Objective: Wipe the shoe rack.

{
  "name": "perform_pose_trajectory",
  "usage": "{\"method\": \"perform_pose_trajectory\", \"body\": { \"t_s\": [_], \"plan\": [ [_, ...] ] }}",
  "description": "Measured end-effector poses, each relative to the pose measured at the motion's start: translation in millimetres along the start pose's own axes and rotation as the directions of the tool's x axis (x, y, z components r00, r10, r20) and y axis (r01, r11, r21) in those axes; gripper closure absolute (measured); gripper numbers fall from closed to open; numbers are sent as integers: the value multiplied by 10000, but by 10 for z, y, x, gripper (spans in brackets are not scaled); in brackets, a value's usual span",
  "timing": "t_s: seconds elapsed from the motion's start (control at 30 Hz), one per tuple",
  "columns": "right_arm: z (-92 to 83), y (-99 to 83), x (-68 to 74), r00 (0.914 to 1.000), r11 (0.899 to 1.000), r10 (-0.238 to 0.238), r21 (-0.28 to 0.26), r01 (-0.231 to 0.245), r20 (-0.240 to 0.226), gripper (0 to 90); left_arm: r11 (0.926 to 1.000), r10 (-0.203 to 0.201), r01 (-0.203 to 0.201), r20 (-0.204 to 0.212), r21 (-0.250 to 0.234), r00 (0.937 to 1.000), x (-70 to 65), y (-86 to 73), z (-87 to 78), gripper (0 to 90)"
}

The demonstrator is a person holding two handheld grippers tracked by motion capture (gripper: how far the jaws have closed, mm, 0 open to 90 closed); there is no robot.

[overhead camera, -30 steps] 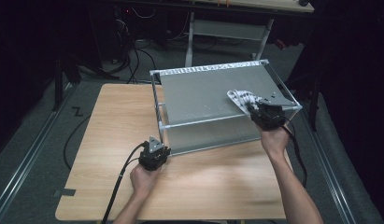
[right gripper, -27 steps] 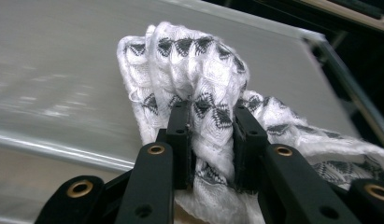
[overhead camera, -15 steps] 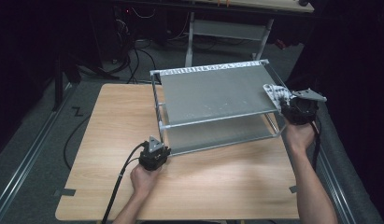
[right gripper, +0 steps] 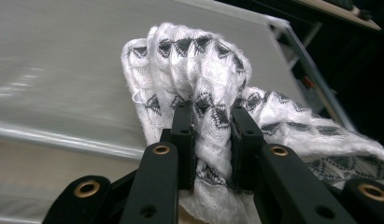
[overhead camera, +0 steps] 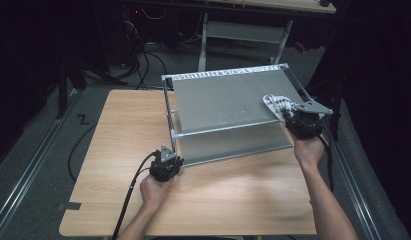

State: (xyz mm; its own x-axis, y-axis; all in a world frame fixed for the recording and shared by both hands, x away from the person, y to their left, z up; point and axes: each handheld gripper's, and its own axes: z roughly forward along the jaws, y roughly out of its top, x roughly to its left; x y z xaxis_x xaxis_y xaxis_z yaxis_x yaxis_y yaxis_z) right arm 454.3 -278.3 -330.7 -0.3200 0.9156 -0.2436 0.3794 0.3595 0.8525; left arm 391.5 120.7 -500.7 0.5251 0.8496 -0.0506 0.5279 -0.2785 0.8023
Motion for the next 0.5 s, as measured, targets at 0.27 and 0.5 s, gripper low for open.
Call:
{"method": "perform_pose_trajectory", "body": {
  "t_s": [0.27, 0.5],
  "plan": [
    [-45, 82, 382, 9923, 9976, -659, -278, 633, -1052, 754, 9997, 171, -172, 15, 173, 9999, -33, 67, 63, 797],
    [-49, 127, 583, 9840, 9955, -886, -481, 821, -1544, 753, 9997, 203, -204, 90, 156, 9998, -55, 93, 101, 797]
  ]
}}
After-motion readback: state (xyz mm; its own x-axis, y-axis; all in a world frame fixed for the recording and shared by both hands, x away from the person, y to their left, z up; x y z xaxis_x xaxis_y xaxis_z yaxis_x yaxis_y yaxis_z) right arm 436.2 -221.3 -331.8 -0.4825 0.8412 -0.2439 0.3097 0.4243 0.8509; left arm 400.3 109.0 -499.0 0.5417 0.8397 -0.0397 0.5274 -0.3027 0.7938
